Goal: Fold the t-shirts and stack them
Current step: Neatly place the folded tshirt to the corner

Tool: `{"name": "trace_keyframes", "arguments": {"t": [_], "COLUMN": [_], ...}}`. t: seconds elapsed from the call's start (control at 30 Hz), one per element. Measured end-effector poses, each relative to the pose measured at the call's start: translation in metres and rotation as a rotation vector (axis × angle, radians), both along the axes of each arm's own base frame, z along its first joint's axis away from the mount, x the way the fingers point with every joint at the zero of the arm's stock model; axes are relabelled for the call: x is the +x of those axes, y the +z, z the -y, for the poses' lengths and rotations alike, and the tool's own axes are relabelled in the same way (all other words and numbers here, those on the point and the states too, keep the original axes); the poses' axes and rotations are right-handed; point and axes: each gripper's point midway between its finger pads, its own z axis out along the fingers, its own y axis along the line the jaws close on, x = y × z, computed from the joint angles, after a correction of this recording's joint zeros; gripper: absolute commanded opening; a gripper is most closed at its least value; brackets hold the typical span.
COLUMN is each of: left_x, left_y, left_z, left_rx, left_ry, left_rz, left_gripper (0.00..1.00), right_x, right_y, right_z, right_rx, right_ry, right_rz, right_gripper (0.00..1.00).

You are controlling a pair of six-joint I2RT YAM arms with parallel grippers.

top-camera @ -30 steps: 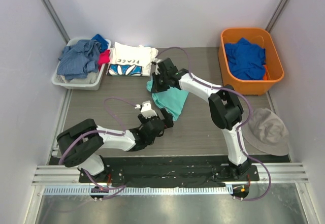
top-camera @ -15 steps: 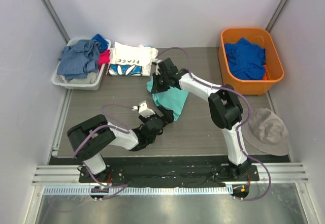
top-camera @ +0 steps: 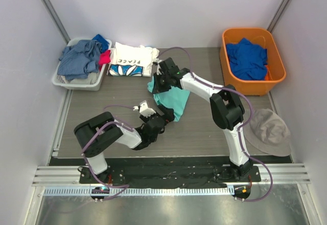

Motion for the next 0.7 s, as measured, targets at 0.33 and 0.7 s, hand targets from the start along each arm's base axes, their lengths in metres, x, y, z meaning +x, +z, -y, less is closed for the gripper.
{"name": "trace_keyframes", "arguments": {"t": [0.33, 0.7], "left_x": [0.005, 0.009], "left_y": [0.010, 0.001], "left_z": [0.005, 0.011], "left_rx": [-0.049, -0.084], "left_ry": [-0.001, -0.004], "left_rz": [0.021, 0.031], "left_gripper": [1.00, 1.00], "right_x": [-0.001, -0.003], "right_y": [-0.001, -0.001], "right_z": [0.000, 0.001], "right_rx": [-0.002, -0.002], "right_ry": [0.002, 0.003], "right_rz": [-0.006, -0.016], "right_gripper": [0.01, 0.01]}}
